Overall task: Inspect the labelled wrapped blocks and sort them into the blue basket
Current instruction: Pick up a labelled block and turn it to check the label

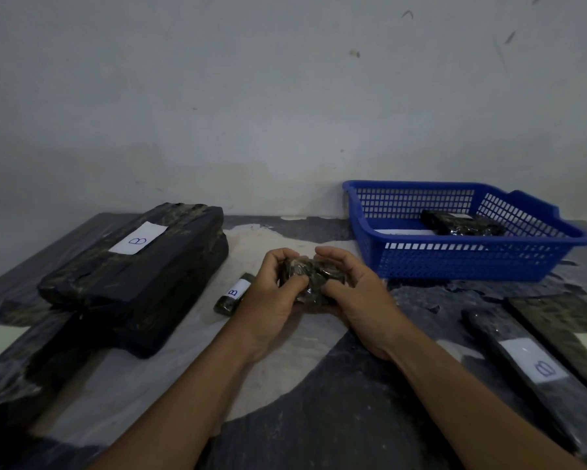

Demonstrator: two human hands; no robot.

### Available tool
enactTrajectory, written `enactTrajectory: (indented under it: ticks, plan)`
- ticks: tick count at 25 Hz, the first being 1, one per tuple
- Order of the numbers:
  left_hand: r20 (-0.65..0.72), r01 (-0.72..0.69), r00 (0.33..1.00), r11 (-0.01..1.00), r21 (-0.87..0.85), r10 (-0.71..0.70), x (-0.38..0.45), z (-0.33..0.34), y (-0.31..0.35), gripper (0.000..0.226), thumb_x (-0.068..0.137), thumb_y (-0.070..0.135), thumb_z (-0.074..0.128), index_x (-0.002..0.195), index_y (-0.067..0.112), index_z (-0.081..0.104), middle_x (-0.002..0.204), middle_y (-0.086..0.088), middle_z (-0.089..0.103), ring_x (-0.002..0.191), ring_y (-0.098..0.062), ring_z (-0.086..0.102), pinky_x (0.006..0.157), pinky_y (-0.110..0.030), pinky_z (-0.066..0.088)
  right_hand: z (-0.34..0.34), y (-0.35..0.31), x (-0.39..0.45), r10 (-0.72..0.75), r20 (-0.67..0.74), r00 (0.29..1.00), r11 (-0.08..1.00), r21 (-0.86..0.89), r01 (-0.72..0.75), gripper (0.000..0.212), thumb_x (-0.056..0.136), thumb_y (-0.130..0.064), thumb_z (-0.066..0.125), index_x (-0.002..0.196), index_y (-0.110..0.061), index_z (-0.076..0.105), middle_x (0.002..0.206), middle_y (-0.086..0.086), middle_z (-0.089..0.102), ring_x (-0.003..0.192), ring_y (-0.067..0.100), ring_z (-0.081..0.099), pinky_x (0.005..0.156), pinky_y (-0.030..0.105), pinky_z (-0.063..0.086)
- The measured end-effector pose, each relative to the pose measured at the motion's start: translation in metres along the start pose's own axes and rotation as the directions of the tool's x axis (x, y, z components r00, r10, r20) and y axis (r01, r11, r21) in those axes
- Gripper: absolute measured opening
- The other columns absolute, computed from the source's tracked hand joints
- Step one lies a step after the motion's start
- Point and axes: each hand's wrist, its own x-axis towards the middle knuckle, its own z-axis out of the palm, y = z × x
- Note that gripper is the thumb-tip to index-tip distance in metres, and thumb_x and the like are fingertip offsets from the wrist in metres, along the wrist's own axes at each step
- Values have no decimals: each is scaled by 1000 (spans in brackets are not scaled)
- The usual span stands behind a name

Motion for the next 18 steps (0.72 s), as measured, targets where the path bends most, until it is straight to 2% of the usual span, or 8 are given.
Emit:
enactTrajectory:
  ticks: [2,5,7,10,12,14,16,18]
  plan:
    - [-26,-13,1000,1000,19,13,1,1,-2,32,93,8,63,116,31,59,118,-12,69,109,-34,69,95,-55,57,0,-1,-1,-5,11,1000,1000,12,4,52,93,13,56,128,-25,64,131,5,64,113,21,70,82,29,62]
    - [-47,25,999,1000,-15,-25,2,2,-2,43,85,21,68,126,31,56,121,-8,69,112,-28,69,101,-54,54,1,0,0,-52,-17,998,998,-31,52,55,93,12,56,135,-24,58,135,-1,62,117,15,67,86,26,60]
    - [-3,-13,1000,1000,14,13,2,2,-1,45,81,24,67,124,34,61,122,-4,71,116,-26,67,103,-53,53,-1,3,2,-52,-51,997,998,25,53,54,93,8,58,137,-23,56,136,0,64,119,16,67,91,31,60]
    - [54,-62,997,998,-12,62,0,1,1,52,93,0,58,123,42,59,131,-5,63,117,-30,66,96,-52,57,-4,2,4,35,14,999,974,223,-37,41,96,-10,60,136,-15,60,133,12,68,124,28,65,103,45,56]
    - [89,-56,994,997,-61,61,-1,-1,1,59,92,-10,51,119,41,60,132,-10,62,116,-34,67,93,-54,58,-2,-2,2,66,78,995,967,241,-83,32,103,-17,53,132,-8,63,129,17,70,122,31,67,100,45,57]
    - [119,-41,991,991,-124,56,-2,-1,2,50,91,-5,53,120,34,60,129,-14,64,114,-34,68,95,-53,58,-1,-4,2,69,69,995,974,213,-82,30,105,-17,51,129,-7,66,125,18,72,120,32,68,98,44,58]
    - [111,-6,994,983,-185,27,-3,0,5,35,98,1,51,120,26,58,123,-15,68,111,-32,69,92,-48,59,0,-3,3,73,46,996,978,190,-80,28,104,-14,54,127,-9,67,125,17,72,120,33,68,102,48,56]
    - [86,2,996,984,-176,13,-3,1,6,26,103,5,48,119,23,59,123,-14,68,112,-31,69,87,-43,60,0,-2,3,76,36,996,983,166,-81,29,102,-9,55,127,-12,68,125,15,72,120,32,68,104,49,55]
